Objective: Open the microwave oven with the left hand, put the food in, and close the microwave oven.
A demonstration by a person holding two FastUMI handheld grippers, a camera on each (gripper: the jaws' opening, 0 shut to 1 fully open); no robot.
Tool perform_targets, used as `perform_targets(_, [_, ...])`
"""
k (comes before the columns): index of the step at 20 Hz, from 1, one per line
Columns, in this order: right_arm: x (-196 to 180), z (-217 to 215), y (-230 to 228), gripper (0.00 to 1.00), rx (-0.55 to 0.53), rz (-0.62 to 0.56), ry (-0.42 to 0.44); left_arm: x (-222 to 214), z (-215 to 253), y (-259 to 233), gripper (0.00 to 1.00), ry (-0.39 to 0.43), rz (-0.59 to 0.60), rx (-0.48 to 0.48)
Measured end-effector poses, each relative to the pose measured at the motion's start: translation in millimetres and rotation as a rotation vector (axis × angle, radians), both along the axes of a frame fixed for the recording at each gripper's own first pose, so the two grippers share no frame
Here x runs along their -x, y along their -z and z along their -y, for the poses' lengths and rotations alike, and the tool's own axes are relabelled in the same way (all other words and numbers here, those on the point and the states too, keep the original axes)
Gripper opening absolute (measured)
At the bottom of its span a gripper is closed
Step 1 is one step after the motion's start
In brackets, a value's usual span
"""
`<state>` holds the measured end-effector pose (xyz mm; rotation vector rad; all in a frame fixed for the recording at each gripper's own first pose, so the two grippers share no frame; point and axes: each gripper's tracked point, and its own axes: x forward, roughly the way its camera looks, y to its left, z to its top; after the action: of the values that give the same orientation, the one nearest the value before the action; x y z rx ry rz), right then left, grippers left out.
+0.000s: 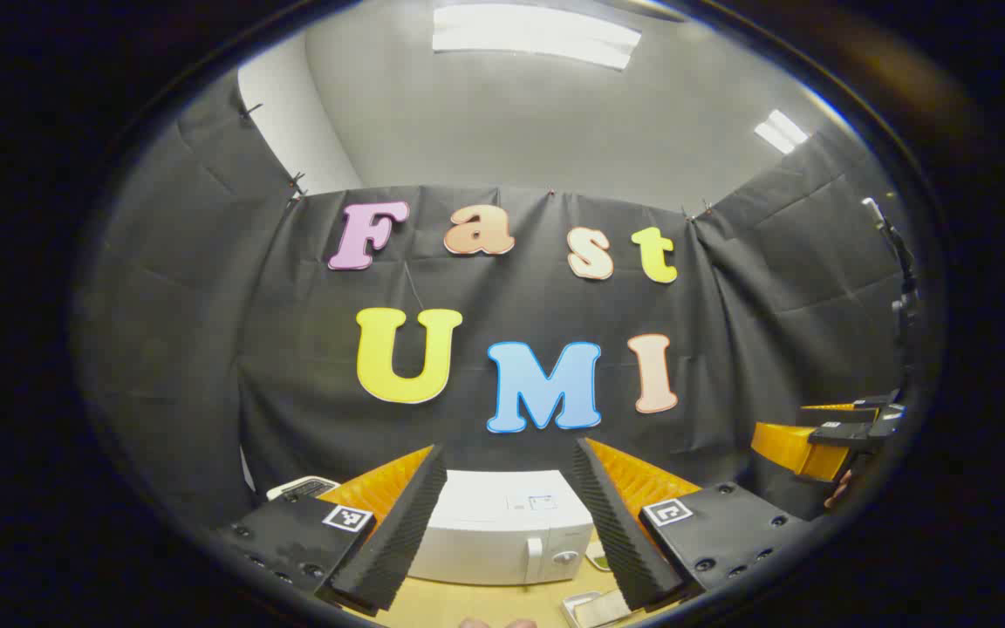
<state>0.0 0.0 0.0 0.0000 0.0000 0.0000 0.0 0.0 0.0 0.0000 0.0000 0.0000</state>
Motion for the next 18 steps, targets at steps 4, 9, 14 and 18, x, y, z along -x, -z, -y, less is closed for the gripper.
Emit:
perform_targets(4, [-1.3, -0.6, -0.2, 0.95, -0.003, -0.004, -0.017, 0.1, -0.2, -4.8, 0.96, -0.007, 0.007, -0.018])
perform_targets(9, [-3.9, -4.3, 2.7, 0.95, -0.013, -0.004, -0.026, -1.6, -1.1, -3.1, 0.97, -0.004, 0.007, -0.015])
perform_targets(14, [-6.5, -11.7, 6.9, 0.95, -0.016, -0.005, -0.018, 0.5, -11.2, 1.4, 1.0, 0.004, 0.006, -0.007])
perform_targets(18, [-10.5, -11.6, 4.4, 0.96, -0.008, 0.02, 0.018, -2.1, -9.1, 12.1, 1.0, 0.059, -0.011, -0.002])
